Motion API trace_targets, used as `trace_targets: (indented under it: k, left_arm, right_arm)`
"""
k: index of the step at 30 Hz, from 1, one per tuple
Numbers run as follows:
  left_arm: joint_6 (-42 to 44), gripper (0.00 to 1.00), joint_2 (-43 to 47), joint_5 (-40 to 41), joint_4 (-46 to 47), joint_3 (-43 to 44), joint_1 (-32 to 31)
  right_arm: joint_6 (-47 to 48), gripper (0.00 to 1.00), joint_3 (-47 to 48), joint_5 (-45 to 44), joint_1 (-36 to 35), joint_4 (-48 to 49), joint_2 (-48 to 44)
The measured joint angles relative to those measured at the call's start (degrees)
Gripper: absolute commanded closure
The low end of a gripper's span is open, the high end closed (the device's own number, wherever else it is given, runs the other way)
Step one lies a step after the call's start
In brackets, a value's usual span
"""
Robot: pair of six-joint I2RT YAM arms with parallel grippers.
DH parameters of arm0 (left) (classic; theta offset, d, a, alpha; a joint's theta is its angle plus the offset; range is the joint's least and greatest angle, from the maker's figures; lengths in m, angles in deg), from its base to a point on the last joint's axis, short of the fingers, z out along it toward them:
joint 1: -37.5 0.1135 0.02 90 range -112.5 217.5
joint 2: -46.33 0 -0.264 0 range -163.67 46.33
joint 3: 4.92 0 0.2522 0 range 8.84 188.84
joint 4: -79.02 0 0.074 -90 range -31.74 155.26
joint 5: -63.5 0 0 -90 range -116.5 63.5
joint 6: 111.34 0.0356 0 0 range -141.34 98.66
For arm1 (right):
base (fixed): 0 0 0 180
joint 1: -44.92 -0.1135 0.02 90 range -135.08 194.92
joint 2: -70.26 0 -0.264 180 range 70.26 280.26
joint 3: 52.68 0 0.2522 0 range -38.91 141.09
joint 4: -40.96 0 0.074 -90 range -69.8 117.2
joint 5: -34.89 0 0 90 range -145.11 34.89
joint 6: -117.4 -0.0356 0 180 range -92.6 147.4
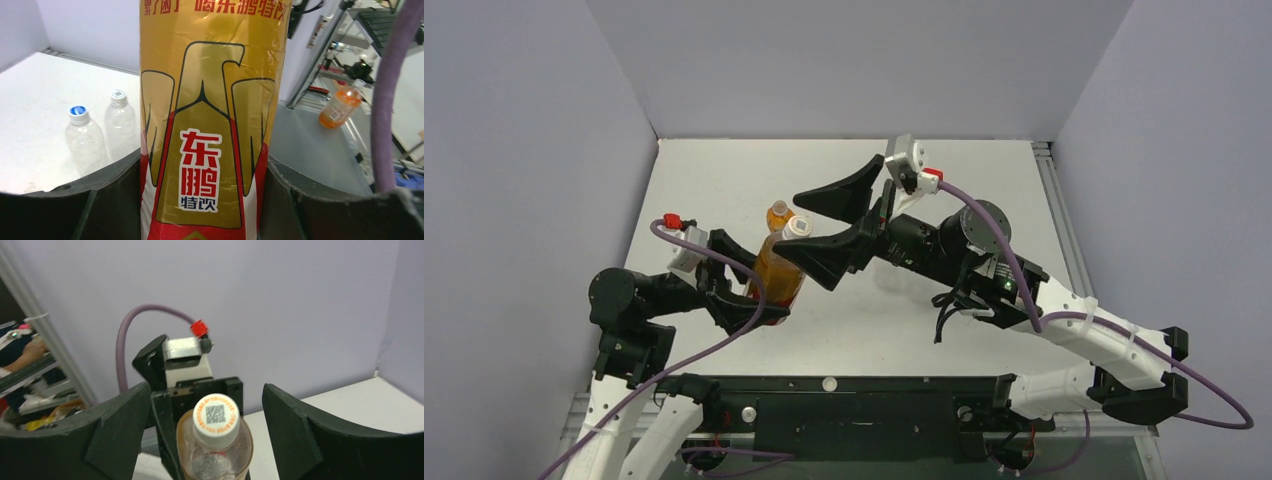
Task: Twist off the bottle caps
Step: Unscrew the bottle cap from the plastic bottle.
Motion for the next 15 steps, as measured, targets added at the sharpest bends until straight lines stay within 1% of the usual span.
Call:
trace_targets:
  k: [2,4,6,8,10,12,15]
  left_arm:
    - [3.2,1.00,0.0,2.6,-1.4,0.1,0.0]
    - [7.1,1.00,0.0,5.2,-3.2,0.3,0.0]
    - [12.0,1.00,0.4,8.2,-5.9,0.3,0.0]
    - [18.5,1.00,1.2,12.8,-8.5,-0.1,0.0]
    - [23.7,1.00,2.2,16.6,-9.6,-1.0,0.0]
    - [29.2,1.00,3.4,21.7,-10.2,-2.7,0.0]
    - [34.9,1.00,4.3,28.0,-10.3,-4.7,0.0]
  right_arm:
    - [-0.3,0.19,3.1,-4.4,-0.7,-2.0,1.2]
    - [-0.4,0.18,6.5,-12.0,-2.0,-5.3,2.6]
    - [-0.3,0.17,9.0,-18.8,-3.6,-7.7,3.7]
    - [-0.2,0.17,11.5,-26.8,-5.9,-10.6,4.9]
    - [0.1,0.16,14.6,-33.2,-7.9,-13.6,6.7]
    - [0.5,0.16,18.4,-38.2,-9.4,-16.8,9.2]
    - [1.1,0.16,24.9,-44.0,-10.6,-21.3,13.7]
